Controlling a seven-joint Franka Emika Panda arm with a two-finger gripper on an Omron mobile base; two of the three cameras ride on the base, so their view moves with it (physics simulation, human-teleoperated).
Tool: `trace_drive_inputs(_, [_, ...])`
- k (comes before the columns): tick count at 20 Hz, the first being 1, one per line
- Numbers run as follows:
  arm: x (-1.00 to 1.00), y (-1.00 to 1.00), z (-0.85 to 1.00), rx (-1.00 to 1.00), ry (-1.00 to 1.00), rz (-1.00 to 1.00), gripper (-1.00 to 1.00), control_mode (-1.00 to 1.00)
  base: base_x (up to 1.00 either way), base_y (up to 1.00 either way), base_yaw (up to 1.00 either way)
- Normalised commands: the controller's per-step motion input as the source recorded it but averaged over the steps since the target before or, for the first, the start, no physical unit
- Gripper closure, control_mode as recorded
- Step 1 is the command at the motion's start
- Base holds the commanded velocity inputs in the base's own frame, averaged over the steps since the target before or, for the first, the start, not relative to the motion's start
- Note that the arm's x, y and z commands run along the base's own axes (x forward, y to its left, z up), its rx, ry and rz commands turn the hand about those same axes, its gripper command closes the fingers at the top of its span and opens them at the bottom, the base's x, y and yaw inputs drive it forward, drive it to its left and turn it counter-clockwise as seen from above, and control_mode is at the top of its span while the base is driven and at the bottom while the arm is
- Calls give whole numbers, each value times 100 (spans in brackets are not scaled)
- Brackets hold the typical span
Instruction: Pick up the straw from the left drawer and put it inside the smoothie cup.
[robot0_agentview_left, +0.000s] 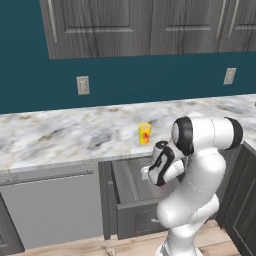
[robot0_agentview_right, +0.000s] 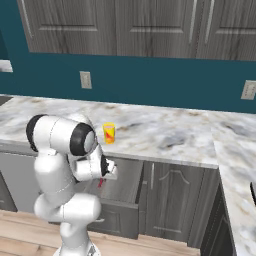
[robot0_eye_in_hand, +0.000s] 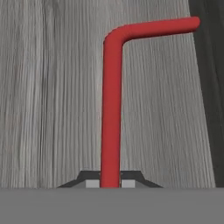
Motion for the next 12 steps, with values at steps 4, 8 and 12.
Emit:
trace_drive_inputs(4, [-41,0,100,0,-5,-3,100,-100,0,0,0])
trace_drive_inputs(8, [-48,0,100,0,7,0,100,-100,0,0,0])
trace_drive_inputs(12, [-27,0,100,0,6,0,100,-100,0,0,0])
